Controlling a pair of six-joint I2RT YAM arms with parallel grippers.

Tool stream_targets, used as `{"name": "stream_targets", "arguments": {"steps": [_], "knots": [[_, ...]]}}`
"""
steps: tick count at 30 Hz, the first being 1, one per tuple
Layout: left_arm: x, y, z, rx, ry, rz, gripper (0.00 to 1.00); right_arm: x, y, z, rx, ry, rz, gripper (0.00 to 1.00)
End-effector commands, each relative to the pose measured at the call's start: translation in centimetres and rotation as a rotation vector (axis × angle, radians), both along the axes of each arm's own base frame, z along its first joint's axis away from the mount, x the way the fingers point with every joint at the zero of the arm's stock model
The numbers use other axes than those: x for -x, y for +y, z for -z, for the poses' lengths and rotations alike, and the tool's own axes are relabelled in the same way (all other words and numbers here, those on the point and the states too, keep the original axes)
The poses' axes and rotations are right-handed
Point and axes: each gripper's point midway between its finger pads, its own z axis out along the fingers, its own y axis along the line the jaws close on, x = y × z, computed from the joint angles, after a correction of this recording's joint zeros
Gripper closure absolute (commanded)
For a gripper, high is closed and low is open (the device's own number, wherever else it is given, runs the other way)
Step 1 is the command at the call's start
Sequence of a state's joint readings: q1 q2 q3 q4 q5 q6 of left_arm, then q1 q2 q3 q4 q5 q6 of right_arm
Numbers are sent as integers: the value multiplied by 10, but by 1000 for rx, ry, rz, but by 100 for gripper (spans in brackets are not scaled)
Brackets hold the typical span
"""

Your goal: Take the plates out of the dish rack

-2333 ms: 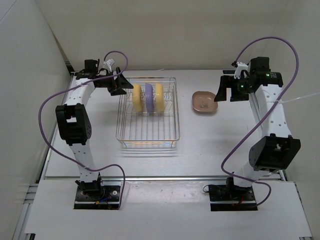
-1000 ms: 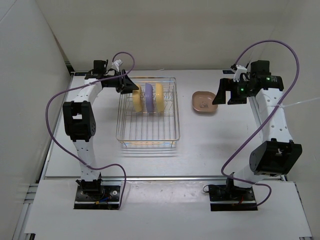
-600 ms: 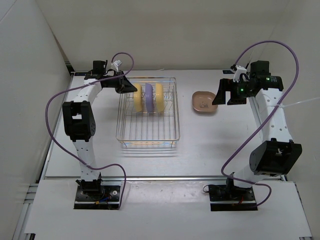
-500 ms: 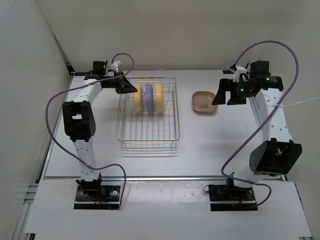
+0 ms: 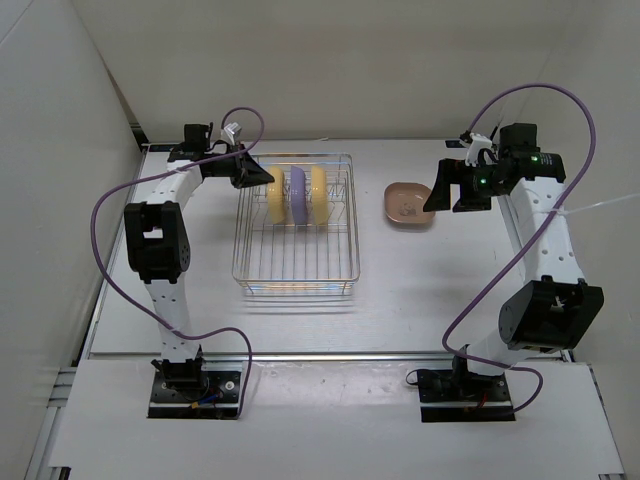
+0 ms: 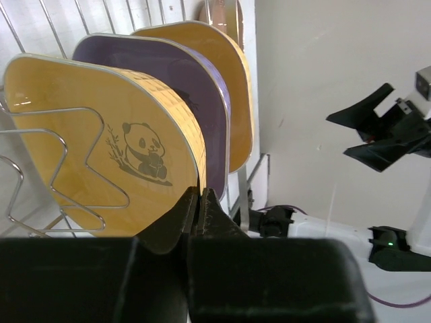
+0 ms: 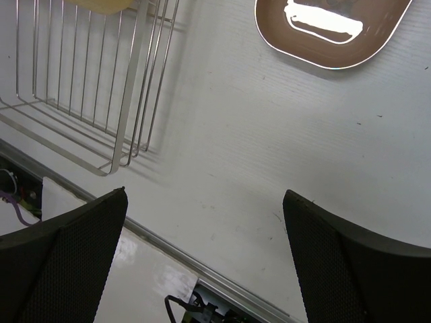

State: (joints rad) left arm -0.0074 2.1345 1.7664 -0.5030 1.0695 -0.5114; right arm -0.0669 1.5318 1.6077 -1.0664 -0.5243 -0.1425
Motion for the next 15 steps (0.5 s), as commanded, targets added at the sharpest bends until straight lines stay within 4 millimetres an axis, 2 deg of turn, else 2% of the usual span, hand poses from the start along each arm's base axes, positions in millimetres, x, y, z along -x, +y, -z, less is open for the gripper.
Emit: {"name": "stream_targets", "arguments": {"steps": [1, 9, 15], "knots": [[5, 1, -39, 67, -56, 17, 89, 0, 3, -11, -8, -55, -18, 1], [8, -1, -50, 101, -56, 32, 89, 1, 5, -11, -4, -60, -34, 1], [7, 3, -51, 103, -48, 20, 89, 2, 6, -8, -4, -51, -34, 1]]}}
